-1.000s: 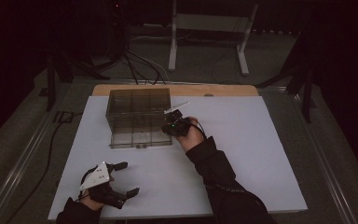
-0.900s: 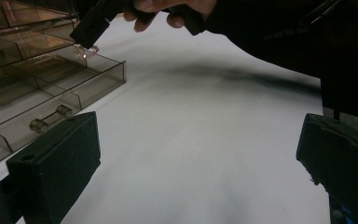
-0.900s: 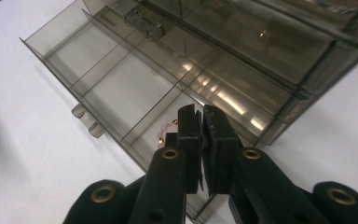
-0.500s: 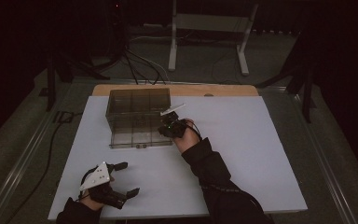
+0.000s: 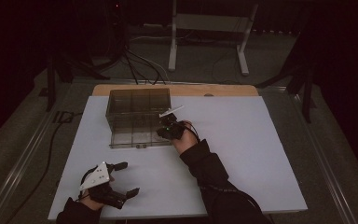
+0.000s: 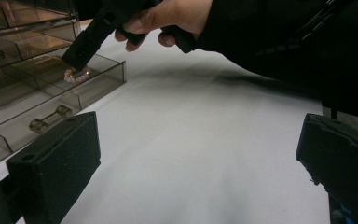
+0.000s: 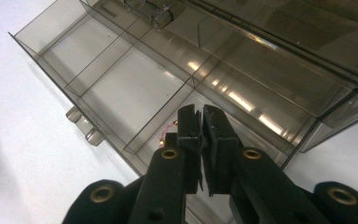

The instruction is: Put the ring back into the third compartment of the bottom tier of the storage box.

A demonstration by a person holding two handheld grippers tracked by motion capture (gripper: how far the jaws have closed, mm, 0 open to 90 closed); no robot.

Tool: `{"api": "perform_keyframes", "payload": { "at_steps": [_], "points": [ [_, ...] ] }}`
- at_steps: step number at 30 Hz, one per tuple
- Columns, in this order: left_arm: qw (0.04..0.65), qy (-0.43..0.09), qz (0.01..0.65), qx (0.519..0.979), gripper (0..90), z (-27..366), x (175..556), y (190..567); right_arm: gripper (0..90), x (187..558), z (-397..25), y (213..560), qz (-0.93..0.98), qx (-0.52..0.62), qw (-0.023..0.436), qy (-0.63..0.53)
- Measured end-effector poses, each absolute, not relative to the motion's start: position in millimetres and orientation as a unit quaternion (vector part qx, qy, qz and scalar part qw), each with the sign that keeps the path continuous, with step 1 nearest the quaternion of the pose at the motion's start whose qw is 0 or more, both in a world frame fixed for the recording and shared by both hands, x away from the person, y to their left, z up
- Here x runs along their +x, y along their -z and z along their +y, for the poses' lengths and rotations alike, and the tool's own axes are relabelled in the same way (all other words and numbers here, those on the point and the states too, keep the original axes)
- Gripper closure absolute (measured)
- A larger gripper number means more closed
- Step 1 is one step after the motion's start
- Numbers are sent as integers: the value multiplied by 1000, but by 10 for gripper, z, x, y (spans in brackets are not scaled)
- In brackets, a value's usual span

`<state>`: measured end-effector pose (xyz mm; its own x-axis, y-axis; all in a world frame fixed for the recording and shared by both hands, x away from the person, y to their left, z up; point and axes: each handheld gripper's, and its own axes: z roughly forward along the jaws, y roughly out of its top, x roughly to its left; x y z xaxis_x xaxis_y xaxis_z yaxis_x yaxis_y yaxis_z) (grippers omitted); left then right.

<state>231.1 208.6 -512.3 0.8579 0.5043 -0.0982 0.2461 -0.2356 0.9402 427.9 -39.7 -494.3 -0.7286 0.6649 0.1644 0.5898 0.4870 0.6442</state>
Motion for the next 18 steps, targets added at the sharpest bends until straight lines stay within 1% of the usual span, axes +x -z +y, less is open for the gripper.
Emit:
{"api": "perform_keyframes", "payload": {
  "at_steps": [5,10,18],
  "points": [
    [569,-113,242,778,6,2088,2310,5122,854,4274,-379,4953,862,363,52,-351],
    [569,-113,242,778,6,2090,2312,5124,691,4273,-412,4923,855,369,51,-362],
    [567,-115,242,779,6,2085,2311,5123,520,4232,-465,4851,848,363,49,-383]
  ]
}}
